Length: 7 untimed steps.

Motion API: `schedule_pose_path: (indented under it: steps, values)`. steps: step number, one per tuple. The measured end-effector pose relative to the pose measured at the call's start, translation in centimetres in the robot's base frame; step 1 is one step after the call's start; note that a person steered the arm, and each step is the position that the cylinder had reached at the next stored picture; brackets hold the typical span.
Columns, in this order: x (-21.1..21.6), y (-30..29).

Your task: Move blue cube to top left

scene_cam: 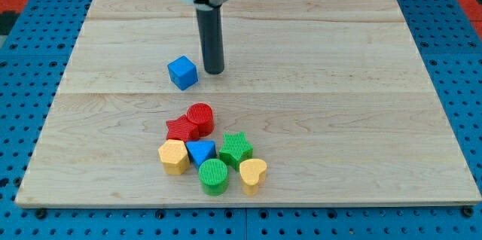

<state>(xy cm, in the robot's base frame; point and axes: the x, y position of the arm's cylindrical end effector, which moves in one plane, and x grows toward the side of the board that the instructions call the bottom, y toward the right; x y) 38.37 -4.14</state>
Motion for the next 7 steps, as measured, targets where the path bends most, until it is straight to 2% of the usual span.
schedule_pose_path:
  steps: [1, 3, 4, 5, 6, 7]
  values:
    - [-2.4, 0.2]
    - [-3.6, 0.6]
    - [-3.7, 3.2]
    - [-0.6, 4.0]
    - [1.3, -0.3]
    - [1.9, -0.6]
